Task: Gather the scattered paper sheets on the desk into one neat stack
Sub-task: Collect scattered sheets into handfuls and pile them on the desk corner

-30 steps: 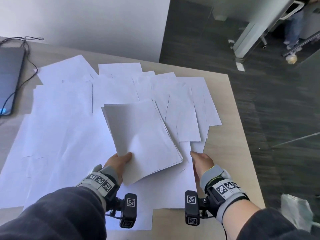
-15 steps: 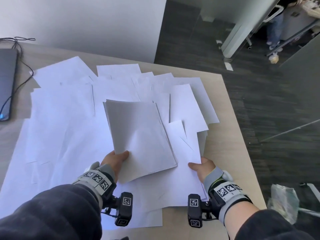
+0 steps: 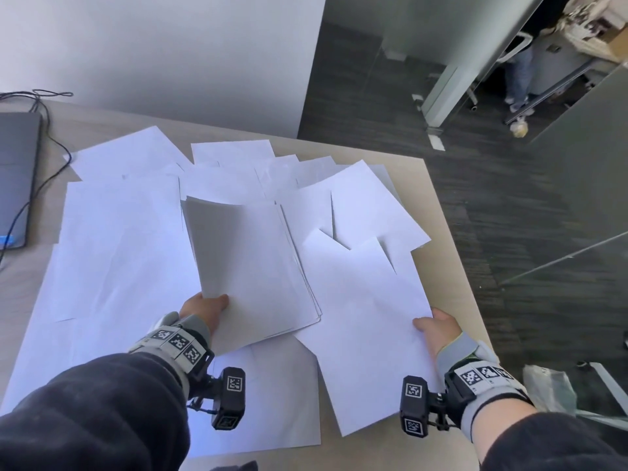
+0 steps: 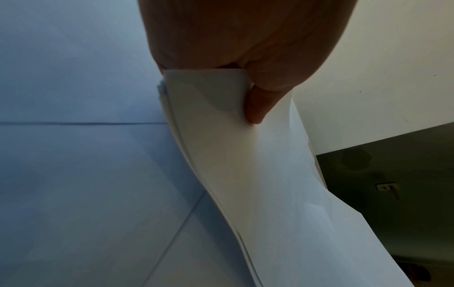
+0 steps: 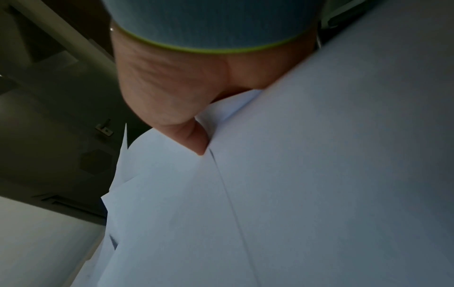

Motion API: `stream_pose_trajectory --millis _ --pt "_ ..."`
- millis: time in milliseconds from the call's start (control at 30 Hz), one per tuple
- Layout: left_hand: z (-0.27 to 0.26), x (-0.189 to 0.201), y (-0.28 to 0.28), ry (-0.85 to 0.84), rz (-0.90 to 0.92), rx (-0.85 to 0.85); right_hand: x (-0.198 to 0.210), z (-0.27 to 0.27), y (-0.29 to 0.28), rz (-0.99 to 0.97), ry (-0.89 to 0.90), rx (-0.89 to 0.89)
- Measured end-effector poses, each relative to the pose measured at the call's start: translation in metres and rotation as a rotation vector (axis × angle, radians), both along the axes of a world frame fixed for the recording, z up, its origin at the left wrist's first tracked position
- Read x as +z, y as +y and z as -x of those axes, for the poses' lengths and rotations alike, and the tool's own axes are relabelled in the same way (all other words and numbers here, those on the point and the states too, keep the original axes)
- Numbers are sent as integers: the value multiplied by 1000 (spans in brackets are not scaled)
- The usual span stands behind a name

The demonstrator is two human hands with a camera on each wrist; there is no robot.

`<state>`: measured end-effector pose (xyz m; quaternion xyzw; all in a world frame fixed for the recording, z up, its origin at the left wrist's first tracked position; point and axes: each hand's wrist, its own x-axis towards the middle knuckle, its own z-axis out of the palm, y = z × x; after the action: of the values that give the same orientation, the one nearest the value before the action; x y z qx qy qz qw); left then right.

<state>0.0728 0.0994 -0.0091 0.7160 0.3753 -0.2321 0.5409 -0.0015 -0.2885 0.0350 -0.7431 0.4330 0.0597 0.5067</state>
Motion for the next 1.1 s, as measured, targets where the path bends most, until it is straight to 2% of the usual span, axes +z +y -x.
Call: stream_pose_trajectory --millis 400,633,933,1100 --pt "-13 3 1 4 -30 19 25 12 -40 207 112 -228" --pt "-17 6 -11 8 -45 -21 39 18 -45 214 182 -333" --pt "-18 8 -13 11 -62 -21 55 29 -47 194 124 -483" --pt "-16 6 -14 20 -82 -32 46 33 -54 214 141 -568"
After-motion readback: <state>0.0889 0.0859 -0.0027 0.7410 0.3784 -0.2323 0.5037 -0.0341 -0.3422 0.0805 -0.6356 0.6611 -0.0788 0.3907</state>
